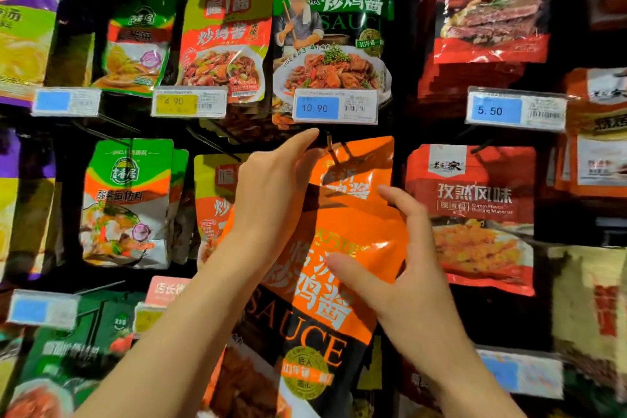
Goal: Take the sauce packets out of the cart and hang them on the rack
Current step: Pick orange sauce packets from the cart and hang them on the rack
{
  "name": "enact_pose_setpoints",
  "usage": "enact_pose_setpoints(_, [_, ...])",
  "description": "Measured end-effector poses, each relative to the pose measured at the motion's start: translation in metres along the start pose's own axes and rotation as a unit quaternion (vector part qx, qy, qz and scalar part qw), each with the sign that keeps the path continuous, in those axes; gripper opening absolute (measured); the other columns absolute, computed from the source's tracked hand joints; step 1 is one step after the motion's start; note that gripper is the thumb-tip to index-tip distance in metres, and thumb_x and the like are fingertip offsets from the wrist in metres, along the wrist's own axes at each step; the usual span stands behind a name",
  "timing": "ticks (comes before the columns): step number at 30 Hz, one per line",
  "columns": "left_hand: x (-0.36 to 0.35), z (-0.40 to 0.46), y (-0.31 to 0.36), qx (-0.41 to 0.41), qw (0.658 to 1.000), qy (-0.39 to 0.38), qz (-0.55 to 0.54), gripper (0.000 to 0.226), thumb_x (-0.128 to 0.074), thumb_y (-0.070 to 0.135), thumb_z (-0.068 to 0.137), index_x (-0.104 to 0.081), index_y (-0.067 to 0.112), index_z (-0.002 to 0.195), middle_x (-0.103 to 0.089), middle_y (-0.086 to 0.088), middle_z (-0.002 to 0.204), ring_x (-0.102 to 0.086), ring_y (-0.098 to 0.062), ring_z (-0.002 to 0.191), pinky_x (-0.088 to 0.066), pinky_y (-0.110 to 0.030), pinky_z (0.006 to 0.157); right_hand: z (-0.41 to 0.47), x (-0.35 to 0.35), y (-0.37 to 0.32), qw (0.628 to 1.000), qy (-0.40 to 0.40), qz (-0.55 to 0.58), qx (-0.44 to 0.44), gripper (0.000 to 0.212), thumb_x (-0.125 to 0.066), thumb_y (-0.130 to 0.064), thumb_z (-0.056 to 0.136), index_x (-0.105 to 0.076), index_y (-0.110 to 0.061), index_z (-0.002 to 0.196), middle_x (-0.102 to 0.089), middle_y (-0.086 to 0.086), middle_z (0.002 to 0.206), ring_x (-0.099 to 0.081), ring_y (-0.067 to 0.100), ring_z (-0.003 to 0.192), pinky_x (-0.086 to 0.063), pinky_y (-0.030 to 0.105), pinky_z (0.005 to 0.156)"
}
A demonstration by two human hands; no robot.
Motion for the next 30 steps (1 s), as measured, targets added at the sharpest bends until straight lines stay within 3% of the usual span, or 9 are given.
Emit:
enact_pose_setpoints(6, [0.019, 0.014, 0.019, -0.005, 0.996, -0.047, -0.075, 0.023, -0.054, 0.031, 0.092, -0.071, 0.018, 0.1, -0.072, -0.001, 0.084, -0.056, 0.0, 0.074, -0.038, -0.009, 0.058, 0.016, 0.028, -0.012, 0.992, 0.108, 0.027, 0.054, 0.044, -0.076, -0.01, 0.071, -0.055, -0.034, 0.101, -0.068, -0.004, 0.098, -0.068, 0.013, 0.087, -0.056, 0.04, 0.076])
enact_pose_setpoints(9, [0.022, 0.01, 0.012, 0.008, 0.983, -0.146, -0.113, 0.026, -0.057, 0.041, 0.088, -0.068, 0.025, 0.105, -0.068, 0.008, 0.093, -0.059, -0.001, 0.086, -0.044, -0.017, 0.072, 0.029, 0.035, -0.023, 0.991, 0.099, 0.035, 0.081, 0.037, -0.074, -0.006, 0.068, -0.057, -0.03, 0.091, -0.069, 0.0, 0.09, -0.068, 0.015, 0.081, -0.055, 0.033, 0.073])
enact_pose_setpoints(12, [0.035, 0.007, -0.016, 0.048, 0.988, -0.134, -0.067, 0.05, -0.067, 0.05, 0.076, -0.056, 0.032, 0.121, -0.059, 0.008, 0.113, -0.049, -0.004, 0.106, -0.04, -0.024, 0.089, 0.039, 0.037, -0.034, 0.991, 0.075, 0.039, 0.102, 0.04, -0.075, 0.003, 0.07, -0.058, -0.027, 0.089, -0.069, -0.004, 0.085, -0.067, 0.009, 0.077, -0.052, 0.02, 0.068])
enact_pose_setpoints(15, [0.02, -0.019, -0.042, 0.255, 0.902, -0.177, -0.301, 0.063, -0.075, 0.039, 0.068, -0.05, 0.032, 0.125, -0.059, 0.0, 0.117, -0.058, -0.015, 0.107, -0.047, -0.034, 0.093, 0.046, 0.037, -0.041, 0.991, 0.065, 0.038, 0.113, 0.039, -0.071, 0.006, 0.073, -0.056, -0.026, 0.09, -0.068, -0.007, 0.08, -0.065, 0.003, 0.072, -0.05, 0.015, 0.064])
enact_pose_setpoints(16, [0.015, -0.027, -0.041, 0.29, 0.859, -0.175, -0.384, 0.061, -0.076, 0.03, 0.069, -0.051, 0.028, 0.125, -0.062, -0.007, 0.116, -0.061, -0.021, 0.103, -0.051, -0.038, 0.091, 0.048, 0.037, -0.042, 0.991, 0.065, 0.032, 0.115, 0.039, -0.072, 0.005, 0.073, -0.055, -0.026, 0.09, -0.067, -0.007, 0.079, -0.065, 0.003, 0.071, -0.05, 0.015, 0.064])
enact_pose_setpoints(18, [0.015, -0.035, -0.038, 0.306, 0.827, -0.13, -0.453, 0.056, -0.069, 0.014, 0.074, -0.05, 0.024, 0.125, -0.066, -0.016, 0.106, -0.066, -0.025, 0.09, -0.056, -0.038, 0.078, 0.052, 0.036, -0.042, 0.991, 0.066, 0.025, 0.113, 0.038, -0.073, 0.003, 0.073, -0.054, -0.026, 0.09, -0.066, -0.006, 0.078, -0.064, 0.003, 0.069, -0.05, 0.016, 0.061])
enact_pose_setpoints(21, [0.021, -0.03, -0.036, 0.276, 0.859, -0.054, -0.428, 0.059, -0.065, 0.002, 0.079, -0.044, 0.026, 0.128, -0.065, -0.01, 0.089, -0.065, -0.016, 0.072, -0.056, -0.025, 0.06, 0.06, 0.035, -0.037, 0.992, 0.067, 0.019, 0.104, 0.037, -0.073, 0.001, 0.073, -0.054, -0.027, 0.089, -0.066, -0.005, 0.08, -0.065, 0.004, 0.068, -0.05, 0.016, 0.06])
enact_pose_setpoints(27, [-0.001, -0.016, -0.053, 0.203, 0.935, -0.041, -0.289, 0.043, -0.074, 0.028, 0.072, -0.053, 0.041, 0.107, -0.068, -0.002, 0.095, -0.067, -0.019, 0.086, -0.054, -0.046, 0.08, 0.086, 0.04, -0.006, 0.995, 0.092, -0.002, 0.046, 0.035, -0.073, 0.0, 0.074, -0.054, -0.026, 0.088, -0.067, 0.009, 0.088, -0.065, 0.021, 0.076, -0.055, 0.035, 0.069])
enact_pose_setpoints(30, [-0.015, -0.005, -0.061, 0.191, 0.96, -0.037, -0.201, 0.022, -0.075, 0.026, 0.075, -0.059, 0.029, 0.09, -0.064, 0.013, 0.084, -0.061, -0.009, 0.077, -0.049, -0.033, 0.072, 0.105, 0.041, 0.02, 0.994, 0.109, 0.015, -0.016, 0.031, -0.074, 0.0, 0.073, -0.056, -0.022, 0.085, -0.069, 0.009, 0.088, -0.067, 0.025, 0.078, -0.056, 0.043, 0.074])
Point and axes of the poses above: each hand's wrist, its own z-axis towards the middle knuckle, its own x-axis out of the back of the hand, y = z × x, the point moved 9 cm from there along z, towards the middle knuckle
